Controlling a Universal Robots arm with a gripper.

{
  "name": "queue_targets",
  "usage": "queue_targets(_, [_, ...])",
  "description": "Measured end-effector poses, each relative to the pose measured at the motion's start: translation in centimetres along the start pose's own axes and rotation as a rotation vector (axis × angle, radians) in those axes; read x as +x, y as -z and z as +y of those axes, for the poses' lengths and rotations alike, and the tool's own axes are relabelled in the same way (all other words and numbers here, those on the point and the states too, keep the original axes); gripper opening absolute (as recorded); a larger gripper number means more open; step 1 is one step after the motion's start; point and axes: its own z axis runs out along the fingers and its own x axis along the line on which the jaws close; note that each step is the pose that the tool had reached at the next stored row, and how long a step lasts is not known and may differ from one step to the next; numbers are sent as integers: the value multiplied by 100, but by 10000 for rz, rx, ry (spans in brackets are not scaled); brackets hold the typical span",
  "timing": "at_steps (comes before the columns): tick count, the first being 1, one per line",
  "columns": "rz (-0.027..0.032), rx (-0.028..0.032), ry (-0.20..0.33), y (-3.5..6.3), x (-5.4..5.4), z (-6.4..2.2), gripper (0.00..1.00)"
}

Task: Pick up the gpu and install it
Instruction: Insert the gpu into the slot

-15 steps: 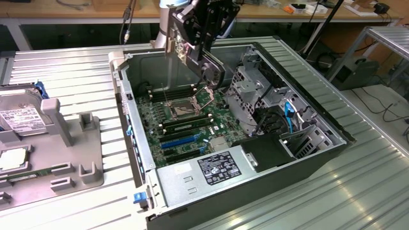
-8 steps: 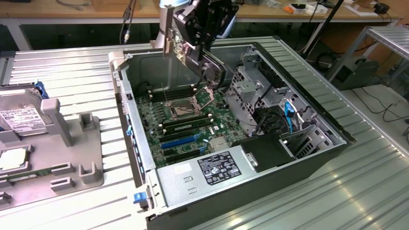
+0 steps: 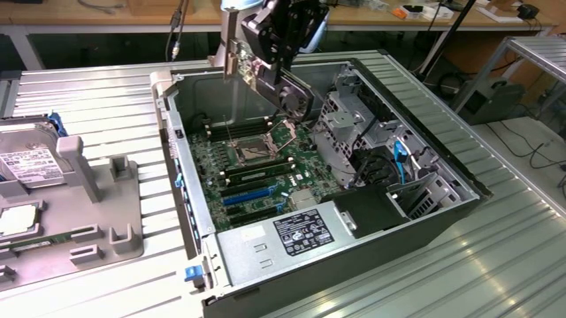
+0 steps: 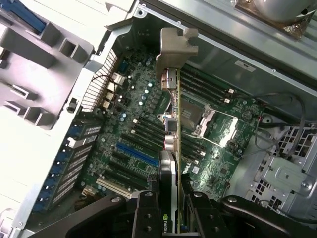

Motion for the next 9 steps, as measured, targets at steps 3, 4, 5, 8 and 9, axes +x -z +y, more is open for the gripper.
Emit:
queue_targets(3, [10,-4,222,0,0,0,27])
queue_targets(4, [13,-5,287,0,0,0,27])
queue_targets(5, [17,-6,371,0,0,0,27])
queue_targets(8, [26,-10,577,0,0,0,27])
queue_targets(9, [28,-10,636,0,0,0,27])
